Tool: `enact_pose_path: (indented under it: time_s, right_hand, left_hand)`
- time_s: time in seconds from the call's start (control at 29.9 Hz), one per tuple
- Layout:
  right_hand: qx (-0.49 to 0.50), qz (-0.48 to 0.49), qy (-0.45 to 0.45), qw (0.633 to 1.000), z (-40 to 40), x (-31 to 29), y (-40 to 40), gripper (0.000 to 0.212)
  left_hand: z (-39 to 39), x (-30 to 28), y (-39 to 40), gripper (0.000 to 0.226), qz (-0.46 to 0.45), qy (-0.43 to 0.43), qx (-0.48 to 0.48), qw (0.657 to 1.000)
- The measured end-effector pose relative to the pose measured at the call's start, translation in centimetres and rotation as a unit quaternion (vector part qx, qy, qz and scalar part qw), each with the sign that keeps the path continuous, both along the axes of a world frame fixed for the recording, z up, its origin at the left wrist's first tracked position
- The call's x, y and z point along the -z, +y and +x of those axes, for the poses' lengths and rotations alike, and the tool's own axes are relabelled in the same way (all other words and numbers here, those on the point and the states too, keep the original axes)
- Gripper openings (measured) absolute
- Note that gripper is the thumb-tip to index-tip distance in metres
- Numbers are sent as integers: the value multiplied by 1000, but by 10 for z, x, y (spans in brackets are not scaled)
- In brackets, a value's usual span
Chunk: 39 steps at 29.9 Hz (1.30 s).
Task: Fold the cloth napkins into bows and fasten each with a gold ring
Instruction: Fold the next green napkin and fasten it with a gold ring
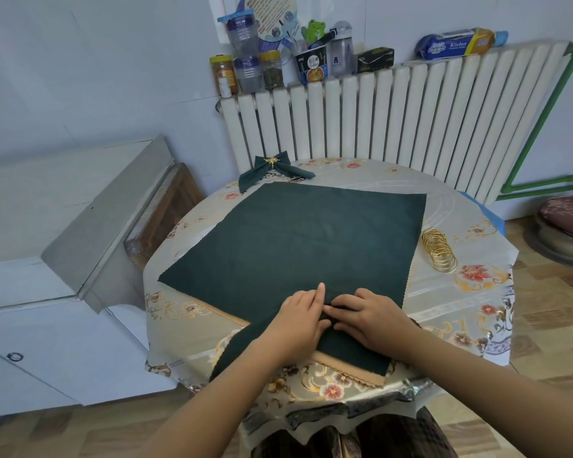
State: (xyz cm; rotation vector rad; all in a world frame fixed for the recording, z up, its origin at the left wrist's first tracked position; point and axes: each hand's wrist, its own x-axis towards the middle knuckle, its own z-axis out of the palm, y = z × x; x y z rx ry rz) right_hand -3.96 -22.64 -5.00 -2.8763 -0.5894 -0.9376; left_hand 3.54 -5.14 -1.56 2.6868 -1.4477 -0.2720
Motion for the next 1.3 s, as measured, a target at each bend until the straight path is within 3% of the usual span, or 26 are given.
enact_pose_path:
  time_s: [0.17,0.37,0.57,0.63,0.84,1.04,1.14,1.3]
  right_hand:
    - [11,20,-44,999,-3,4,1,32]
    - [27,76,-41,996,1,4,4,30]
    - [30,100,-19,994,1,3,4,32]
    - [35,102,-6,994,0,1,4,32]
    - [97,146,27,984,-4,-2,9,33]
    - [116,168,61,977,-5,-5,9,33]
    - [111,166,71,977,-4,-8,8,28]
    - [112,167,60,978,-6,-11,5,21]
  left_hand:
    - [4,13,6,58,-64,-53,19,996]
    - [5,29,8,48,-229,-64,17,971]
    - [5,20,10,66,-133,-97,62,984]
    - [6,19,10,59,-114,-109,78,984]
    - [14,18,1,41,-201,-53,42,977]
    - [10,18,-1,54,-126,-108,72,984]
    - [8,20,3,51,-164,-113,111,974]
    - [8,27,3,39,-201,-98,95,970]
